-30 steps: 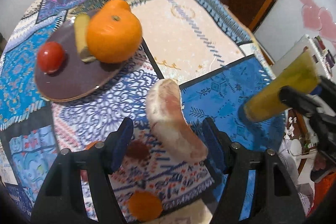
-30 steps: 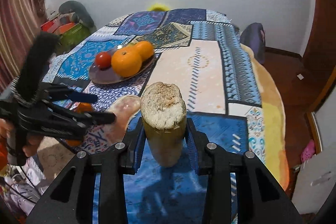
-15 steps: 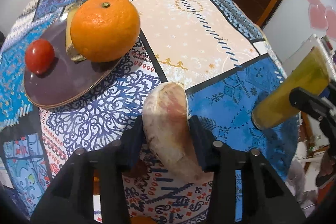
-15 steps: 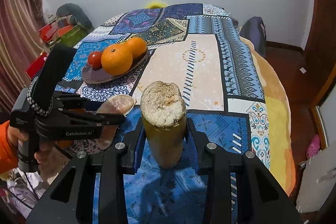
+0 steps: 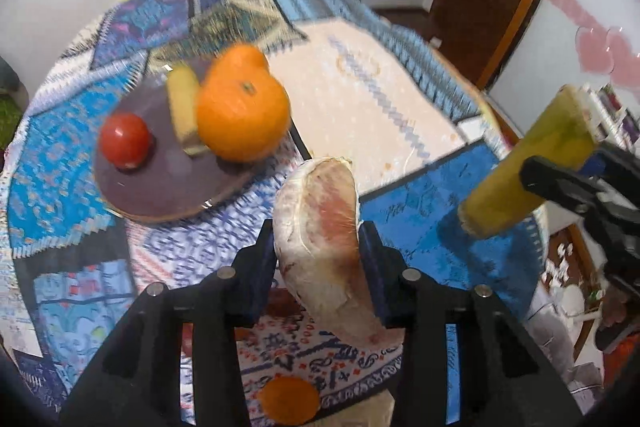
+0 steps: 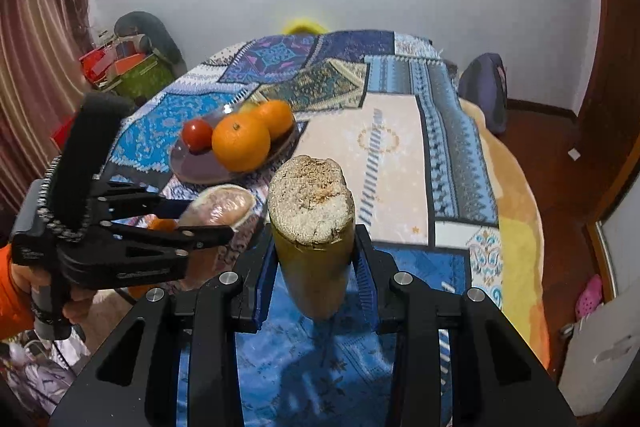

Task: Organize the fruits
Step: 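Grasp the pink pomelo segment with the left tool while the right tool lifts the banana, then lower the pomelo segment onto the grey plate with the left tool while the right tool places the banana there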

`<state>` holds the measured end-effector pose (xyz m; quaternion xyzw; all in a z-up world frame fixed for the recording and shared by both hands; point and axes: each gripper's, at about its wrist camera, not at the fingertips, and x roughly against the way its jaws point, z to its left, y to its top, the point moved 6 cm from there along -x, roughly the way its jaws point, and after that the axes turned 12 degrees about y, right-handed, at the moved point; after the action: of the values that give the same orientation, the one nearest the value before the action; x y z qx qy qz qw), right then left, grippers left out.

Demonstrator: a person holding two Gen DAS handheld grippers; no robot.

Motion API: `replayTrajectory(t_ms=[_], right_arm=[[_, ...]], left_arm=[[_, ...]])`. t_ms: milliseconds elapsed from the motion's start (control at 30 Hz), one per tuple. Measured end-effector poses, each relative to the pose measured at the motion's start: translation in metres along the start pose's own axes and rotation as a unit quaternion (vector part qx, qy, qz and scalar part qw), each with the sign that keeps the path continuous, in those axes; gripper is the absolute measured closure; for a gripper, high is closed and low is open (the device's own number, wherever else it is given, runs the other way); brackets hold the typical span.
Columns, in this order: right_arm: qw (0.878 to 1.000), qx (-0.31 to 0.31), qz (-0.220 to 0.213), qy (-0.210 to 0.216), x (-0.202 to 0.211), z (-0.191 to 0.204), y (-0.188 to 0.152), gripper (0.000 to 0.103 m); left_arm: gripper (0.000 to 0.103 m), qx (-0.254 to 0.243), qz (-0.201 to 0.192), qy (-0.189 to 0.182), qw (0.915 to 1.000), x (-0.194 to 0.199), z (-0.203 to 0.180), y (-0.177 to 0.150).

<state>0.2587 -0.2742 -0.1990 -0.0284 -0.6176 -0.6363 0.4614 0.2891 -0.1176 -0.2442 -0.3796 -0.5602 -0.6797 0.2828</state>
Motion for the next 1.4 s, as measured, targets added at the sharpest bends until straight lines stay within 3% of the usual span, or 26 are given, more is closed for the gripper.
replayTrajectory(t_ms=[167,533,1067,1400], right_arm=[[1.0,0.015,-0.009,0.0,-0.001,0.014,0.019,0.07],[0.998,0.049,-0.017,0.03,-0.03,0.054,0.058,0.07],[0.994,0.079,0.003,0.081,-0.107,0.102,0.095,0.07],[0.991,0.093,0.037,0.087,-0.165,0.108,0.104,0.07]], left_arm=[[0.063,0.022,-0.038,0.011,0.999,0.033,0.035,0.014],[0.065,0.079,-0.07,0.05,0.9932,0.052,0.117,0.036],[0.066,0.107,-0.081,0.07,0.9886,0.021,0.178,0.054],[0.066,0.121,-0.062,0.052,0.9894,-0.021,0.194,0.057]])
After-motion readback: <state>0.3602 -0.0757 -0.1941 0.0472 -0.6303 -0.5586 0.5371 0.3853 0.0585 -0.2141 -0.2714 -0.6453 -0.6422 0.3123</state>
